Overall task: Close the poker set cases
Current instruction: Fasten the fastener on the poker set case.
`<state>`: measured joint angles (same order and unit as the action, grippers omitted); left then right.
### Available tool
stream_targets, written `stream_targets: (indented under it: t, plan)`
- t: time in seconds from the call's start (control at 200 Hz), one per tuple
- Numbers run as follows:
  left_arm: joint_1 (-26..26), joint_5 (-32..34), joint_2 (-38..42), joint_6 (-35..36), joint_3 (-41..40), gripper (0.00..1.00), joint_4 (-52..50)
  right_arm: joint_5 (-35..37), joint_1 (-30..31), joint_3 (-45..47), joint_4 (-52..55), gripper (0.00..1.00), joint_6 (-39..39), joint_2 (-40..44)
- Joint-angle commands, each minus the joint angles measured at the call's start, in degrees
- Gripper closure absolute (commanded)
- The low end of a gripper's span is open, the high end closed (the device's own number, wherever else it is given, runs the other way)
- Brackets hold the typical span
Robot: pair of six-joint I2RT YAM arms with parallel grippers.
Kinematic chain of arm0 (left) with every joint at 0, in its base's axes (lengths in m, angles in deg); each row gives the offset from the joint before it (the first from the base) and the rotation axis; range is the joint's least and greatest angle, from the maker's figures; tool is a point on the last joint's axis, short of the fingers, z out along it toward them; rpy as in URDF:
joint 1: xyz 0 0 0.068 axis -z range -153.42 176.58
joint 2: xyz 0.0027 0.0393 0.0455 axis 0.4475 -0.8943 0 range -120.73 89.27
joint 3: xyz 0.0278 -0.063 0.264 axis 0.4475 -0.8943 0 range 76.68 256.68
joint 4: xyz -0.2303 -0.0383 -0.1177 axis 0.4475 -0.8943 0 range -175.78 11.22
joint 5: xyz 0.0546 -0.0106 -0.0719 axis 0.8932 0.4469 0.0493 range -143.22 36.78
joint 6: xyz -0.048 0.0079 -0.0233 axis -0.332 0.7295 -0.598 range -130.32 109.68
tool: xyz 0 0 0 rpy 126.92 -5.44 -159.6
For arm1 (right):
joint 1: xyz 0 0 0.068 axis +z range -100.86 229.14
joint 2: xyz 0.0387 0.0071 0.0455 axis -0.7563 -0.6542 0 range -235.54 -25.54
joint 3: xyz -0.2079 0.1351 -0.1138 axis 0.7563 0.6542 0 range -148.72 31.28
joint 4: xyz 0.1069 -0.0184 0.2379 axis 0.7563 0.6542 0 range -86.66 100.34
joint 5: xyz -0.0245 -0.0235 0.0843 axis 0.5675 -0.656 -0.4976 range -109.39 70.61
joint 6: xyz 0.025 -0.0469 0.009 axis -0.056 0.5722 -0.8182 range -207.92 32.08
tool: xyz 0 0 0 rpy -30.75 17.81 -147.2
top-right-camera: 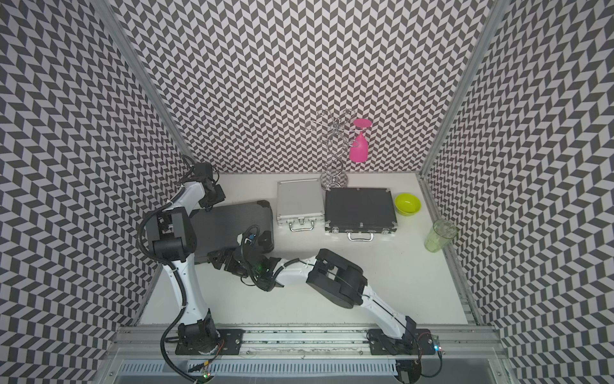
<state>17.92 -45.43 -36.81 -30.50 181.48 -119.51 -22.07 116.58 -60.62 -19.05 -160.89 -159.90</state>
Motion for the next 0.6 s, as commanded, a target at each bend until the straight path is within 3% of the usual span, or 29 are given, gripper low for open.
stream_targets:
  t: [0.0, 0.596]
  plan:
    - [-0.4, -1.7, -0.1, -1.6, -2.5, 0.59, -8.1, 3.3, 0.3, -1.5, 3.7, 0.0, 0.3, -2.9]
    - [-0.3, -0.9, -0.9, -2.0, -0.5, 0.59, -10.2, 7.7, -0.1, -2.5, 7.7, 0.01, 0.7, -6.2]
